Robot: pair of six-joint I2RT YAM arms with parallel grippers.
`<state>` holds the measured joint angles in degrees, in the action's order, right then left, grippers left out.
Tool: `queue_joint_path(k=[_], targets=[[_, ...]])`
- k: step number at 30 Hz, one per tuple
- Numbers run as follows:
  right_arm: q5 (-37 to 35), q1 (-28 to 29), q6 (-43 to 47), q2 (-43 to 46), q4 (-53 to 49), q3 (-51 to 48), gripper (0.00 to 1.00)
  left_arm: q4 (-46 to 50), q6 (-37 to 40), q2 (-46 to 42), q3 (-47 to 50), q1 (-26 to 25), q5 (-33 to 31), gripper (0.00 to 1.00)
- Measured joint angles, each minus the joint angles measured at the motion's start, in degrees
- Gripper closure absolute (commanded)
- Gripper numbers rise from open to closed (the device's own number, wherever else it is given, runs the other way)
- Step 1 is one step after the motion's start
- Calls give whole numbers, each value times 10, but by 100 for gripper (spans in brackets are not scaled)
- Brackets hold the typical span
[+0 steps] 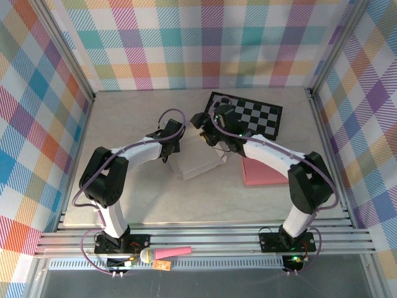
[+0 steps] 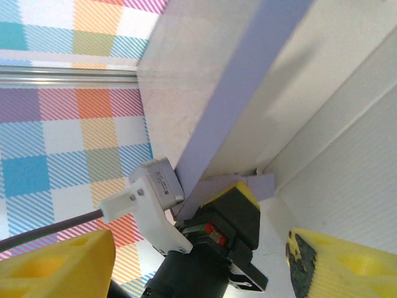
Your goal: Fold the paper box
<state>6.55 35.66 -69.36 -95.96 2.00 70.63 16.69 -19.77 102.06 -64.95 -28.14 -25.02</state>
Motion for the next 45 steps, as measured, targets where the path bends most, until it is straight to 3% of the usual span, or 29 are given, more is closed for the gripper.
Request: queue_joint_path(k=[5, 12, 16, 24, 30, 35, 40, 45], targets=[[12, -53, 153, 70, -12, -46, 52, 12, 54, -42, 33, 16, 26, 100], [36, -126, 381, 80, -6, -123, 54, 12, 120, -51, 47, 24, 90, 100], [39, -139, 458, 73, 3, -150, 52, 12, 144, -51, 47, 24, 138, 100], [40, -155, 477, 91, 15, -197, 50, 38, 181, -83, 48, 24, 183, 100], [36, -156, 458, 189, 25, -235, 49, 46, 226, -141, 61, 24, 251, 100], [21, -156, 452, 255, 31, -305, 49, 49, 228, -134, 63, 20, 285, 100], [-9, -156, 447, 301, 35, -392, 48, 45, 217, -111, 73, -13, 265, 100], [-25, -156, 445, 304, 44, -418, 48, 14, 180, -106, 109, -52, 217, 100]])
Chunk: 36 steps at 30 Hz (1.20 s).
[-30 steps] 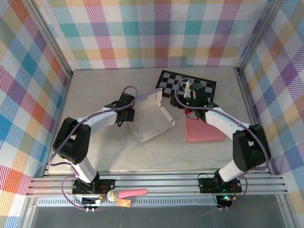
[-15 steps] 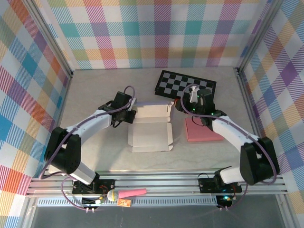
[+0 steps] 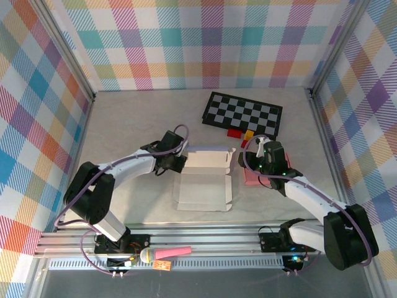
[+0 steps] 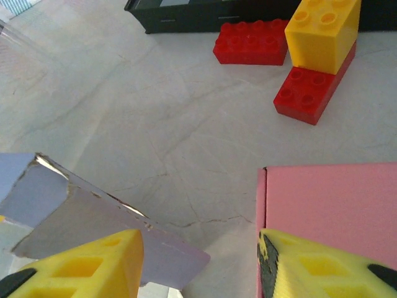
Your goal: Fold the paper box
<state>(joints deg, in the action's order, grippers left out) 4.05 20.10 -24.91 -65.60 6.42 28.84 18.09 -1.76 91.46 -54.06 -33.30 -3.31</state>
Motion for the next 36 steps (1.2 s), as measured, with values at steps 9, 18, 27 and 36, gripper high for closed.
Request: queue_joint_path(k=[9, 18, 27, 36], targets=[[-6, 0, -5, 7, 26, -14, 46, -126, -79, -9, 67, -29, -67, 100], [8, -9, 92, -14, 55, -16, 41, -149, -90, -5, 74, -45, -99, 100], [207, -81, 124, -158, 106, 60, 38, -148, -77, -2, 70, -45, -103, 100], [398, -99, 145, -244, 108, 125, 39, -137, -63, 4, 60, -45, -109, 100]])
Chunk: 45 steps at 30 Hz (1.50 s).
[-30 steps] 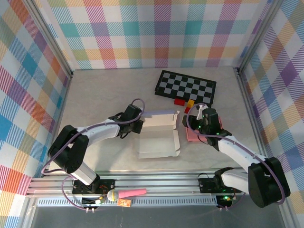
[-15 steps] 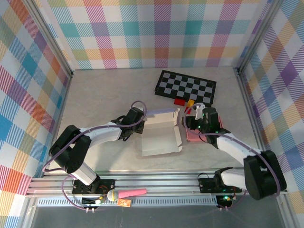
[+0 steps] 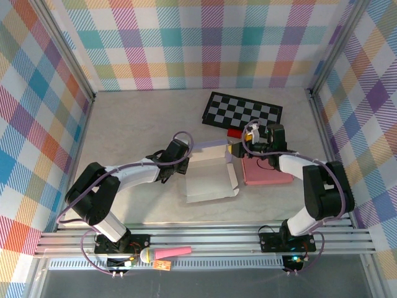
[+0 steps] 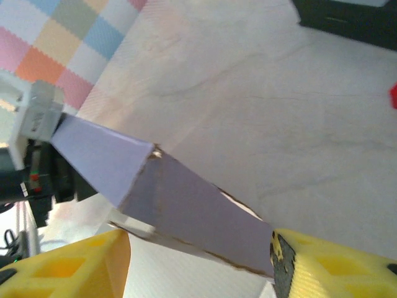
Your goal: Fold the paper box
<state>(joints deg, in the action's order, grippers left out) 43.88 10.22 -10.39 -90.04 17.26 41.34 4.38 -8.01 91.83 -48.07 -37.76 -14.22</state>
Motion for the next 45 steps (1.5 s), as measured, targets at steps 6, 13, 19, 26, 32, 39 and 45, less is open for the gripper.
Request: queue_joint_path(k=[6, 13, 19, 26, 32, 39, 45], targets=[[27, 5, 24, -3, -23, 8, 42, 12, 8, 3, -9, 0, 0, 100], [-21, 29, 65, 12, -64, 9, 48, 23, 16, 14, -24, 0, 0, 100], [-93, 54, 79, 21, -75, 9, 56, 28, 17, 16, -28, 0, 0, 100], [-208, 104, 85, 32, -83, 8, 58, 30, 19, 16, -29, 1, 0, 100], [-304, 140, 83, 39, -66, -1, 63, 30, 21, 16, -29, 1, 0, 100], [-395, 178, 75, 26, -32, -2, 63, 34, 27, 17, -32, 1, 0, 100], [-455, 197, 62, -3, 3, -2, 72, 38, 30, 21, -37, 1, -3, 100]])
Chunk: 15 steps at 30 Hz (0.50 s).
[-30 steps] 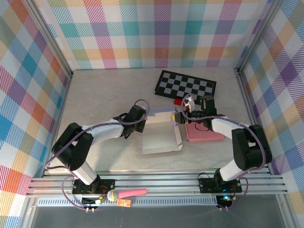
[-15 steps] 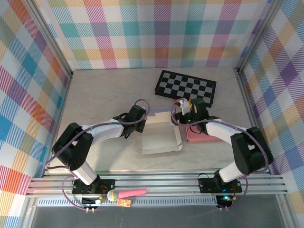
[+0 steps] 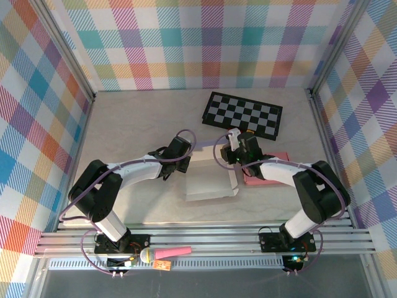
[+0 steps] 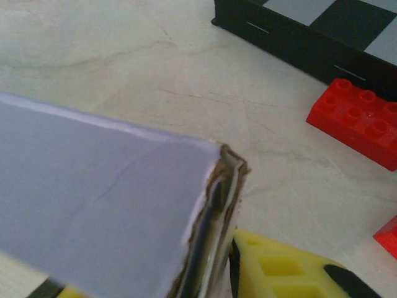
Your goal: Fold the paper box
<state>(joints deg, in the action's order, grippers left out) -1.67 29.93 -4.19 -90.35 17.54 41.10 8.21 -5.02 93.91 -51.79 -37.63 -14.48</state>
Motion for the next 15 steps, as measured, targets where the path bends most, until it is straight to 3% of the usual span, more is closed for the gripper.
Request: queue_joint_path(k=[15], targets=[[-156, 55, -19, -40, 47, 4, 96, 11, 0, 13, -17, 3, -13, 100]])
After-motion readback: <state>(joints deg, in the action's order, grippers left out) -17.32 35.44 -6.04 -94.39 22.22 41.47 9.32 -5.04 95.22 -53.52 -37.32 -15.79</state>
